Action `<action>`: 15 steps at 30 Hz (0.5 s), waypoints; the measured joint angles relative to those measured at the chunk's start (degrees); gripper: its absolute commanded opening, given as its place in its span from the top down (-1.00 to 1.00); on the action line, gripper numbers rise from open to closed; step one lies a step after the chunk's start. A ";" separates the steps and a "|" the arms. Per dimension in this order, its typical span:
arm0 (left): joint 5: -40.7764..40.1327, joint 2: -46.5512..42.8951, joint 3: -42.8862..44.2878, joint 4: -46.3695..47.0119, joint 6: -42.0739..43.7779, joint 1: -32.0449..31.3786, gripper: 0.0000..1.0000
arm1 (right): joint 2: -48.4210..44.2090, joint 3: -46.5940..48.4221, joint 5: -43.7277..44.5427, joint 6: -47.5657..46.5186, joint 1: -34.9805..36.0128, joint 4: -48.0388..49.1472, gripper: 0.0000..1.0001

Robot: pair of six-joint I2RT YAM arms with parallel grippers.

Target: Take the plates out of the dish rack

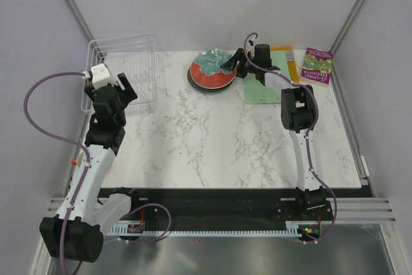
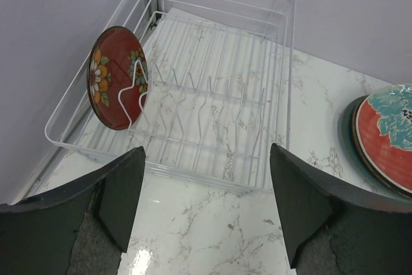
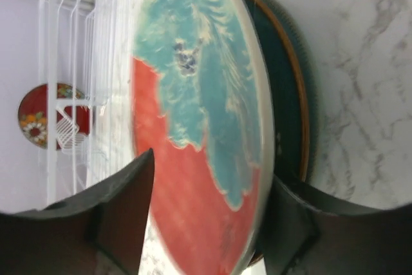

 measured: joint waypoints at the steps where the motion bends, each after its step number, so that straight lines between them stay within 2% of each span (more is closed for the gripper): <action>1: 0.02 0.09 -0.04 -0.04 0.00 0.00 -0.70 | -0.94 -1.20 -0.44 0.02 0.00 0.52 -0.51; 8: 0.11 0.33 -0.11 -0.17 -0.02 0.00 -0.72 | -4.81 -4.55 0.59 -3.63 0.15 -2.10 -0.64; 15: 0.59 0.15 -0.11 -0.81 -0.02 0.00 -0.72 | -6.99 -3.15 5.77 -11.85 1.25 -11.26 -0.67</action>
